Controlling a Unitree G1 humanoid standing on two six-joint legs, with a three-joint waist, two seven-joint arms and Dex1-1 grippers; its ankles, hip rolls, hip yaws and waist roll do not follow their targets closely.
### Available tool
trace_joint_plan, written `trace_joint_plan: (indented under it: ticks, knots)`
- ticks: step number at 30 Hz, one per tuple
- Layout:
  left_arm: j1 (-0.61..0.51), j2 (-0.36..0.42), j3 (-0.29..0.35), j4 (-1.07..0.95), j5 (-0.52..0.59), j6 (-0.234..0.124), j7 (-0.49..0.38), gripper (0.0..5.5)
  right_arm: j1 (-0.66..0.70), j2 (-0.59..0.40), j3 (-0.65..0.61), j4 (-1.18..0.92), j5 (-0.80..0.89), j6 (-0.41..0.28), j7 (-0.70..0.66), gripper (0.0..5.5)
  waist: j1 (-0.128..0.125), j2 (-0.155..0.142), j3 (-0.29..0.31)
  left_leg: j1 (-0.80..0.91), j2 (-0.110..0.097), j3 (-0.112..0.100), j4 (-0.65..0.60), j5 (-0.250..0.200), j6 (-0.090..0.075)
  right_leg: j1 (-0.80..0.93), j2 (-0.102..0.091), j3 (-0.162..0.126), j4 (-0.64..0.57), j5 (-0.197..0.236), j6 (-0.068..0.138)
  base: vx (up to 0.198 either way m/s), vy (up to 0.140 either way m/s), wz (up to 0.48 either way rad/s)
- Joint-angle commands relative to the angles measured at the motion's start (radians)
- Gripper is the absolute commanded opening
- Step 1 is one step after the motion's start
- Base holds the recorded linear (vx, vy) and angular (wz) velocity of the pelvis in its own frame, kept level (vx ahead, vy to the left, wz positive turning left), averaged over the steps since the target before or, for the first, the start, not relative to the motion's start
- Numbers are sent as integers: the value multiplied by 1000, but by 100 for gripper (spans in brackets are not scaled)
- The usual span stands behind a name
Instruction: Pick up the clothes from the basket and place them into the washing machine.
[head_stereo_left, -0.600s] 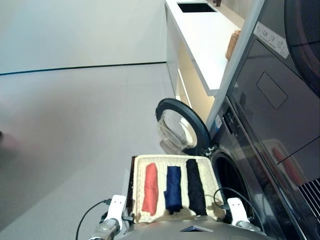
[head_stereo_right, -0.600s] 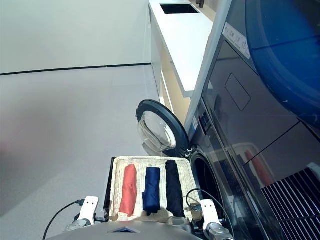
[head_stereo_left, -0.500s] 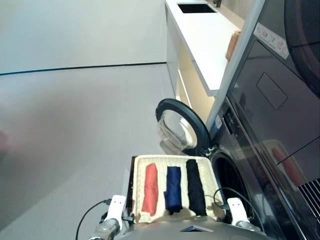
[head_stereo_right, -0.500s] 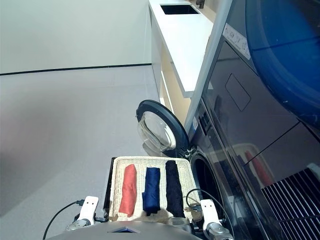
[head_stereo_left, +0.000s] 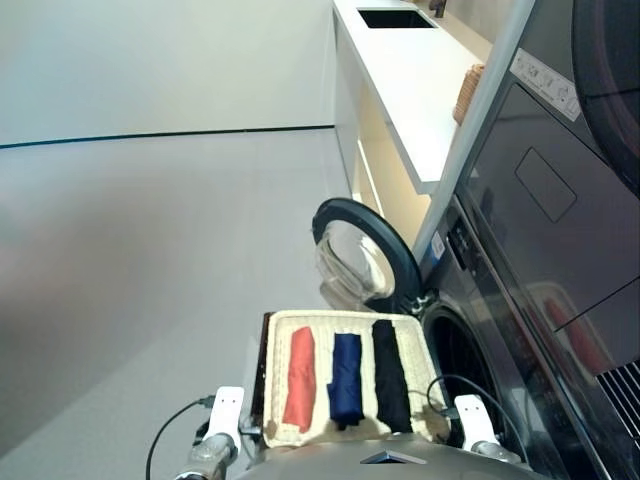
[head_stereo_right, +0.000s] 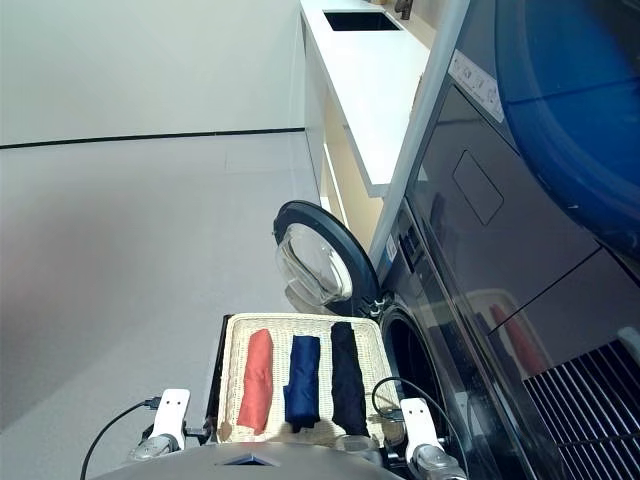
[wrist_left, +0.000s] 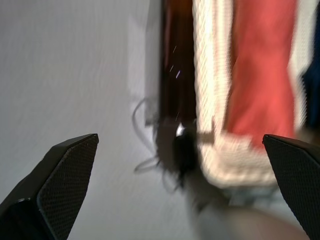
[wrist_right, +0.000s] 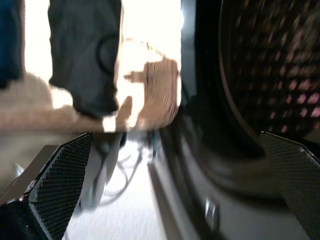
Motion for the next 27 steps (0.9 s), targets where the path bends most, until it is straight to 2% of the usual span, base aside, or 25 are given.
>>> trace_joint_plan:
  ticks: [1,4,5,8,11,12,13,15,19,22,24,25,26,27]
  knots:
    - [-123,-13,-10,-113,-79,-74,19,550,-110,-44,23,-76,9,-64,-38,550,-9,37,112,-21,-37,15,8,-36,23,-77,19,20,98,-52,17,-146,-4,61]
    - [-137,-5,-29,-201,-97,-88,45,550,-128,-51,52,-157,-4,-71,-51,550,-11,39,139,-50,-34,11,15,-29,26,-125,23,25,136,-57,14,-146,-4,18]
    - [-143,-4,-51,-307,-120,-99,67,550,-137,-60,74,-248,-13,-82,-66,550,-12,40,159,-80,-32,8,19,-19,27,-161,27,26,154,-58,10,-123,-11,10]
    - [-164,0,-77,-421,-133,-120,96,550,-153,-75,97,-387,-11,-103,-91,550,-11,40,182,-123,-29,8,30,-2,24,-196,31,21,158,-55,8,-120,-26,23]
    - [-200,3,-104,-516,-124,-142,151,550,-181,-103,113,-555,-32,-129,-137,550,-11,45,220,-166,-30,-1,35,17,22,-239,32,16,164,-49,4,-101,-26,12]
    - [-199,3,-104,-516,-123,-142,152,550,-180,-104,112,-556,-33,-128,-137,550,-11,45,219,-167,-30,-2,35,17,22,-240,31,16,165,-49,4,-94,-28,28]
    - [-222,5,-126,-563,-103,-147,183,550,-191,-111,101,-660,-9,-149,-164,550,-13,49,247,-189,-27,-1,33,28,19,-270,29,14,174,-46,3,-66,-29,32]
    - [-247,5,-140,-571,-83,-151,215,550,-204,-110,94,-759,3,-165,-188,550,-16,52,266,-207,-24,4,30,36,17,-295,27,14,185,-47,2,-72,-32,13]
    - [-297,-3,-165,-567,-32,-167,277,550,-252,-108,106,-894,6,-201,-220,550,-26,49,308,-254,-18,12,43,44,12,-357,25,29,214,-48,-2,-85,-32,-33]
    - [-362,-27,-194,-563,-9,-184,336,550,-349,-104,134,-1024,-28,-223,-269,550,-32,30,350,-324,-9,26,93,39,6,-419,24,50,224,-36,-8,-109,-64,-24]
    - [-401,-31,-203,-571,3,-190,365,550,-426,-100,153,-1081,-46,-226,-294,550,-38,15,385,-391,-8,30,169,24,1,-468,22,65,243,-29,-10,-124,-59,0]
    - [-402,-31,-202,-570,3,-190,365,550,-428,-100,153,-1081,-46,-226,-294,550,-38,15,383,-398,-8,30,175,21,1,-473,21,66,246,-29,-11,-198,-66,22]
    - [-444,-30,-211,-594,-8,-194,388,550,-510,-83,185,-1132,-40,-227,-311,550,-39,-5,424,-469,-11,21,265,-4,-2,-541,25,84,304,-27,-18,-158,-52,14]
    - [-453,-32,-212,-589,-5,-191,398,550,-522,-75,193,-1136,-44,-227,-317,550,-38,-9,425,-488,-9,22,281,-10,-2,-559,26,89,316,-30,-19,-195,-63,-99]
